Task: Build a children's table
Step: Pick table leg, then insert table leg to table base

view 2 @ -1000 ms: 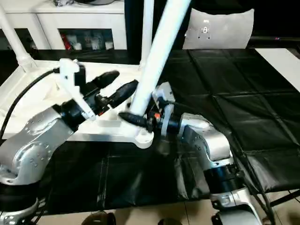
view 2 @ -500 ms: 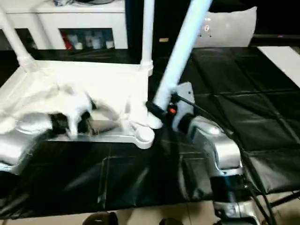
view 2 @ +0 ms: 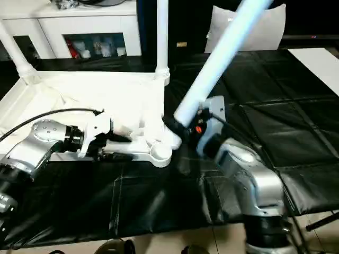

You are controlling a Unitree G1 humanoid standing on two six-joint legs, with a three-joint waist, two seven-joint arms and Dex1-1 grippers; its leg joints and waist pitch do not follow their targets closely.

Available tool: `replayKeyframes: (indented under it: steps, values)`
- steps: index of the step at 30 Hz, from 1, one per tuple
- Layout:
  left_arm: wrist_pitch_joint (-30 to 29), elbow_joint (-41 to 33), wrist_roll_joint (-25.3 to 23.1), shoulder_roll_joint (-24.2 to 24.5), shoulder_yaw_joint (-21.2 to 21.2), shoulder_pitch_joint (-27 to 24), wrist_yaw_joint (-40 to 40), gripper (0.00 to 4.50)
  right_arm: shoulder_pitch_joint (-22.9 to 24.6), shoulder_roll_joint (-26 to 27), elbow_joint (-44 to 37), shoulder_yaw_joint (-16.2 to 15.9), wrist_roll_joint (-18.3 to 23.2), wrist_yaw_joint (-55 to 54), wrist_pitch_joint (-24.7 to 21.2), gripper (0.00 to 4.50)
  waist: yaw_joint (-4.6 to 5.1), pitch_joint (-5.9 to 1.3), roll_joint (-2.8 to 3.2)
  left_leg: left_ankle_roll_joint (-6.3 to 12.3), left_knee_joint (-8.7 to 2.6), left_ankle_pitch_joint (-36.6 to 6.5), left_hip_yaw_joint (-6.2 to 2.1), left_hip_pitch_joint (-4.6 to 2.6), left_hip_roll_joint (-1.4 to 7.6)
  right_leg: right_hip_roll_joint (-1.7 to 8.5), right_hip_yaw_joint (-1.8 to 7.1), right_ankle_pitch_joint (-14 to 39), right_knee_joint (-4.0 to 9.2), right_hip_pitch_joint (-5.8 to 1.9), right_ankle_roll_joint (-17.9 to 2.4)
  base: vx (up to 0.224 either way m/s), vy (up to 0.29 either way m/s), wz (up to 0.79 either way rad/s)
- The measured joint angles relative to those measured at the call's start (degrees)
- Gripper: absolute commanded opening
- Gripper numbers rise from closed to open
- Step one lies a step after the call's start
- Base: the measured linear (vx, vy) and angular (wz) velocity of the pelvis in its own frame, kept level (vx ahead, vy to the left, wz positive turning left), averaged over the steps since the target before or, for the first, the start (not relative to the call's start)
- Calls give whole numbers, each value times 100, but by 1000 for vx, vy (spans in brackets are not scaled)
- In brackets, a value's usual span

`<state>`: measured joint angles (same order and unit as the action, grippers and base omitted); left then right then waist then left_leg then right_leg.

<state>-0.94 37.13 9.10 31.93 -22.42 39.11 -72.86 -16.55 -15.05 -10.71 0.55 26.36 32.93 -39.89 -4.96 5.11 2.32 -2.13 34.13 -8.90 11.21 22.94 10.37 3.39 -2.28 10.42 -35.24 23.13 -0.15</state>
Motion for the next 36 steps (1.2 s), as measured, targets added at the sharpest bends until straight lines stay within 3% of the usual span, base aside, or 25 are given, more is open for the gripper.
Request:
replayKeyframes:
  steps: [21, 22, 31, 36]
  values:
    - [1069, 1505, -444, -419, 89, 447, -292, 81, 1, -213, -21, -283, -135, 159, 70, 191, -4, 0, -1, 0, 0, 0, 2, 2, -1, 3, 0, 1, 3, 0, 0, 0, 0, 0]
    - [1081, 1546, -444, -442, 116, 448, -317, 52, 1, -215, -18, -298, -140, 180, 75, 191, -7, 1, -1, 0, -1, 0, 3, 2, -1, 3, 0, 1, 3, 0, 0, 0, 0, 0]
    - [1214, 1526, -511, -466, 143, 438, -450, 1, -236, -276, 146, -443, -241, 269, 226, 191, -2, 1, -2, 2, -4, -1, 8, 2, -1, 4, 4, 1, 16, -1, 0, 0, 0, 0]
    - [710, 867, -467, -514, 310, 130, -349, 0, -397, -346, 427, -617, -441, 400, 371, 191, 13, 2, 3, 3, -13, -2, 15, 6, -1, 4, 6, 4, 16, 7, -4, 0, 0, 0]
